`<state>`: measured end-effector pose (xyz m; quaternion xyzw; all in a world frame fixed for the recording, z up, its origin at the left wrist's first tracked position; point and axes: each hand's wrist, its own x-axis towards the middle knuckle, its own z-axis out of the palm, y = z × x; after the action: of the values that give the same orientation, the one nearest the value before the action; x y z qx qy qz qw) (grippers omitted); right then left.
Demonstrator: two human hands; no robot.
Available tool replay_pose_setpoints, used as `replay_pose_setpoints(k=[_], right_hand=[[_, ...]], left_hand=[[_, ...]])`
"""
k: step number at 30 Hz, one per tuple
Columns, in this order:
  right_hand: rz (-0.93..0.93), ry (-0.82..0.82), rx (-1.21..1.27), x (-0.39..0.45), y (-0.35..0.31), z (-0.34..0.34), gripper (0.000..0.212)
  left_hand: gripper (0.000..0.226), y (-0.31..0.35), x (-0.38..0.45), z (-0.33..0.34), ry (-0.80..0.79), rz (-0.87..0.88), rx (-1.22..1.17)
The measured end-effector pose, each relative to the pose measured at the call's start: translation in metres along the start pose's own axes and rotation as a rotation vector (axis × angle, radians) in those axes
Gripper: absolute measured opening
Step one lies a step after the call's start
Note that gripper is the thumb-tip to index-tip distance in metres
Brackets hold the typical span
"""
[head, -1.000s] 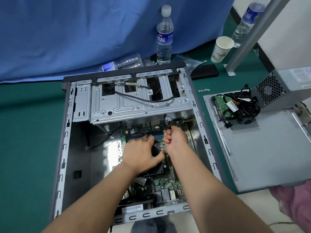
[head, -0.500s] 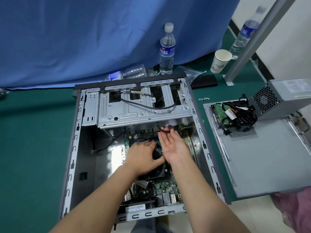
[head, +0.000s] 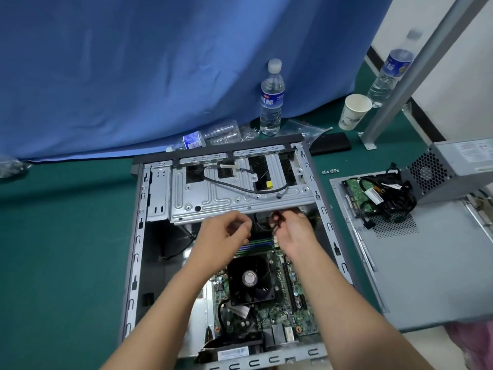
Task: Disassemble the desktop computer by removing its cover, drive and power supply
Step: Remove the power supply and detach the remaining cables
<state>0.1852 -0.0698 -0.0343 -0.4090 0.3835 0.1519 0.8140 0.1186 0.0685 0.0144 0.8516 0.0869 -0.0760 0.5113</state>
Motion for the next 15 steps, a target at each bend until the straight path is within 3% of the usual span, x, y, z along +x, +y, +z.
replay_pose_setpoints(k=[7,15], right_hand=[[0.031,-0.029,-0.044,0.004,-0.004,0.01,0.014],[0.056,-0.049,-0.052,0.012,-0.01,0.01,0.02]], left_hand=[[0.011,0.028,0.031,-0.023,0.091,0.018,-0.037],[0.026,0.038,0.082,-0.019,0.032,0.147,0.363]])
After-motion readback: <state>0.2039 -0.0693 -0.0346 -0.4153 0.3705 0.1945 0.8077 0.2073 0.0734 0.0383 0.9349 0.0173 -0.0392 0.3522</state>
